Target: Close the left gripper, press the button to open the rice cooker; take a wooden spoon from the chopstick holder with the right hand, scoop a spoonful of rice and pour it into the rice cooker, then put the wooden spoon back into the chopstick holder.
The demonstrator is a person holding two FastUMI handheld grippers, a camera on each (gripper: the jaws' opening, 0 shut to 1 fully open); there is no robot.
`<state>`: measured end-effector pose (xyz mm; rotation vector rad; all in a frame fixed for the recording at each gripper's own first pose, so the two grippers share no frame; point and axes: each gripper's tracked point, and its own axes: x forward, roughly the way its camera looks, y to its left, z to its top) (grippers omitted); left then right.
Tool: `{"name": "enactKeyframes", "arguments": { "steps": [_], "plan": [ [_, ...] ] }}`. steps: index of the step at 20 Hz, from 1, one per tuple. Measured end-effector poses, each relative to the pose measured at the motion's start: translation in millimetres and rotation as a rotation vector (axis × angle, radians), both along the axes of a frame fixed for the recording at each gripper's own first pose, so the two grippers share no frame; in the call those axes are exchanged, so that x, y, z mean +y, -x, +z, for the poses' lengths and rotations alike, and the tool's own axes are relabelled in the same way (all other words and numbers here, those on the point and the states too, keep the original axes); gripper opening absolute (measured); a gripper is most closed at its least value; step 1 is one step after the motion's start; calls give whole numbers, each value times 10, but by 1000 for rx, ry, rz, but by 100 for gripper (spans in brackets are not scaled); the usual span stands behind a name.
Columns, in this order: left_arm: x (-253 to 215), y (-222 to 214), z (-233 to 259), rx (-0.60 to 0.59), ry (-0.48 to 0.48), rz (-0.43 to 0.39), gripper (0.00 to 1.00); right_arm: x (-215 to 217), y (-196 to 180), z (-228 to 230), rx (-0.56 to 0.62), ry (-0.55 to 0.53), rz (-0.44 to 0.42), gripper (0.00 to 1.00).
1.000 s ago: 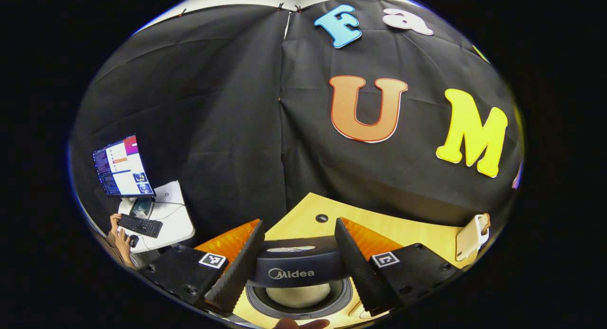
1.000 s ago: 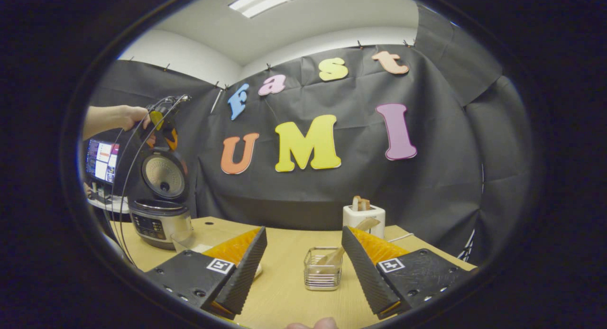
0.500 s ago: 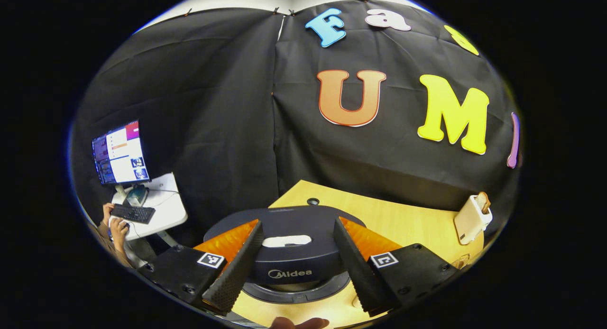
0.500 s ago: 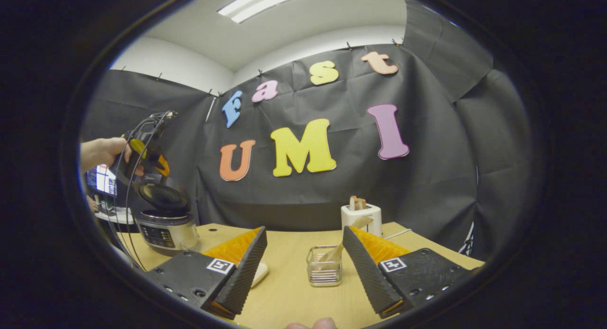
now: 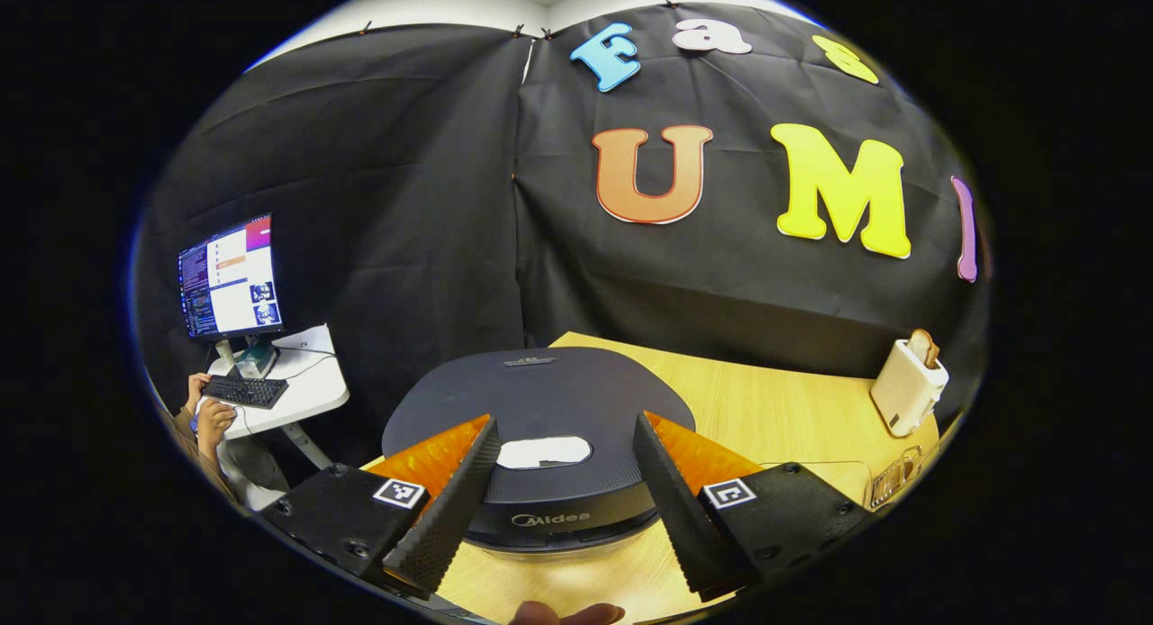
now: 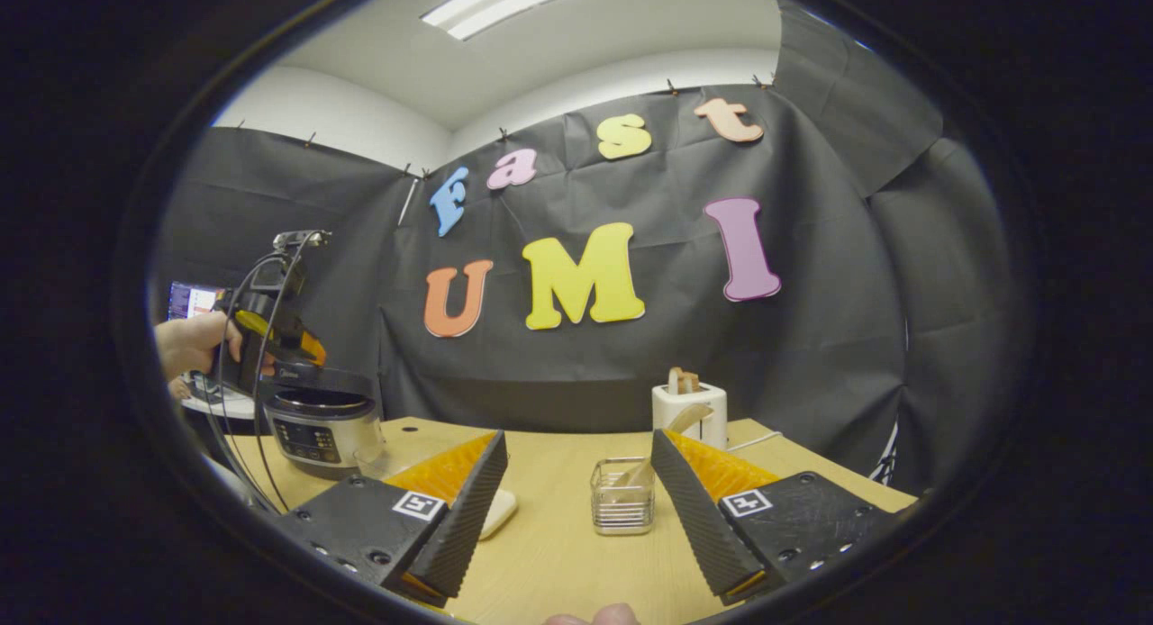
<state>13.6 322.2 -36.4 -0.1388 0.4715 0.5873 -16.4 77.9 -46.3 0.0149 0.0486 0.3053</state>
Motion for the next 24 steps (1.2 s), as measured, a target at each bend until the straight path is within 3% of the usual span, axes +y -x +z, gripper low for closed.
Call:
{"name": "enactKeyframes", "arguments": {
  "steps": [17,21,24],
  "plan": [
    [-92,103,-273,-32,-66,-1,96,129,-19,-145,15,6,23,95],
    [-121,104,-306,-49,-137,-54,97,177,-42,-255,42,-8,31,95],
    [-136,130,-329,-76,-88,-84,95,246,-19,-336,64,-8,45,96]
  ]
}}
